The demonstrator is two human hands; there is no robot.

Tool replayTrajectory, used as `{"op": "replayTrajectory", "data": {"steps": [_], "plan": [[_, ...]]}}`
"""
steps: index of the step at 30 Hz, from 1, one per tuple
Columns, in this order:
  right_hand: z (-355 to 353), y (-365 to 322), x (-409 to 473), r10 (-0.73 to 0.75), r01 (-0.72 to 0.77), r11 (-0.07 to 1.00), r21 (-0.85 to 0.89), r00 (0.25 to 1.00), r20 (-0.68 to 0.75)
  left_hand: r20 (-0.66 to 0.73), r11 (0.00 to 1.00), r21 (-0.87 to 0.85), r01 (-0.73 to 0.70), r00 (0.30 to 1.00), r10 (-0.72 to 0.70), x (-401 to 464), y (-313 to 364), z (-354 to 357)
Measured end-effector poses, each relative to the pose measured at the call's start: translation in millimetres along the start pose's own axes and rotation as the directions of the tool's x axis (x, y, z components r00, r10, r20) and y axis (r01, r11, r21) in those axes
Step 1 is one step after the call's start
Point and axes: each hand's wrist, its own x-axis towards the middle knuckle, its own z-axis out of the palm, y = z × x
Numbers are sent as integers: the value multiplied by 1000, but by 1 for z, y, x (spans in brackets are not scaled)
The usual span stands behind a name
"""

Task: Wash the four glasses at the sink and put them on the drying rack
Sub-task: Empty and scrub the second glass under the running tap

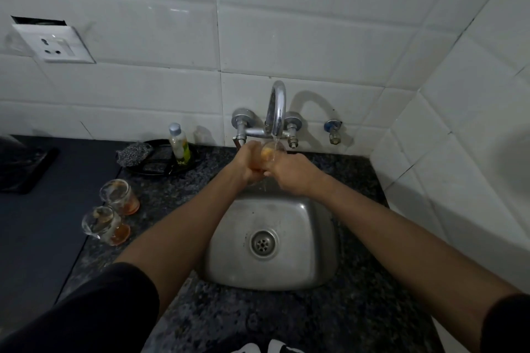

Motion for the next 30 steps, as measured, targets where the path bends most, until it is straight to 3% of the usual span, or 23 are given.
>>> {"op": "replayTrajectory", "data": {"steps": [5, 7, 9, 11, 13, 15, 16, 17, 19, 21, 22, 24, 27, 28, 30], "plan": [[0, -17, 5, 133, -85, 926, 369, 985, -108, 1, 990, -60, -126, 992, 127, 3, -3, 0], [-1, -15, 6, 148, -103, 949, 297, 980, -136, 24, 992, -71, -103, 994, 105, 0, -2, 3], [1, -7, 1, 54, -49, 996, 72, 996, -75, 30, 997, -51, -55, 998, 57, -1, 1, 1], [7, 1, -3, 25, -20, 997, 71, 998, -57, -12, 999, -35, -37, 999, 37, -1, 5, 0], [5, -7, -6, 116, -92, 921, 379, 992, -40, -47, 994, -81, -71, 997, 68, -2, 2, 1], [3, -16, -2, 241, -195, 743, 640, 970, 16, -27, 991, -107, -80, 997, 77, -5, -4, 5], [2, -19, 1, 277, -220, 728, 650, 961, 15, -13, 987, -141, -80, 997, 79, -4, -7, 8], [1, -19, 2, 277, -213, 790, 575, 960, -26, -2, 988, -135, -80, 997, 81, -4, -8, 9], [3, -13, 1, 189, -156, 949, 276, 977, -97, 28, 992, -117, -44, 998, 48, -4, -5, 9], [6, -2, -3, 76, -74, 997, 34, 996, -37, 0, 998, -57, -5, 1000, 5, -3, 0, 6], [11, 1, -5, 51, -51, 999, 8, 998, -21, -13, 998, -60, -1, 1000, 0, -2, 0, 5], [14, -2, -7, 55, -47, 979, 198, 998, -36, -29, 996, -83, -30, 999, 27, -3, 0, 4], [7, -18, -1, 247, -174, 769, 616, 968, -35, -28, 993, -89, -73, 997, 71, -8, -6, 9], [5, -22, 0, 280, -182, 746, 640, 958, -54, -27, 994, -79, -74, 997, 72, -8, -7, 9], [5, -21, -1, 194, -105, 888, 448, 968, -160, -39, 999, -25, -32, 999, 31, -14, -4, 9]]}}
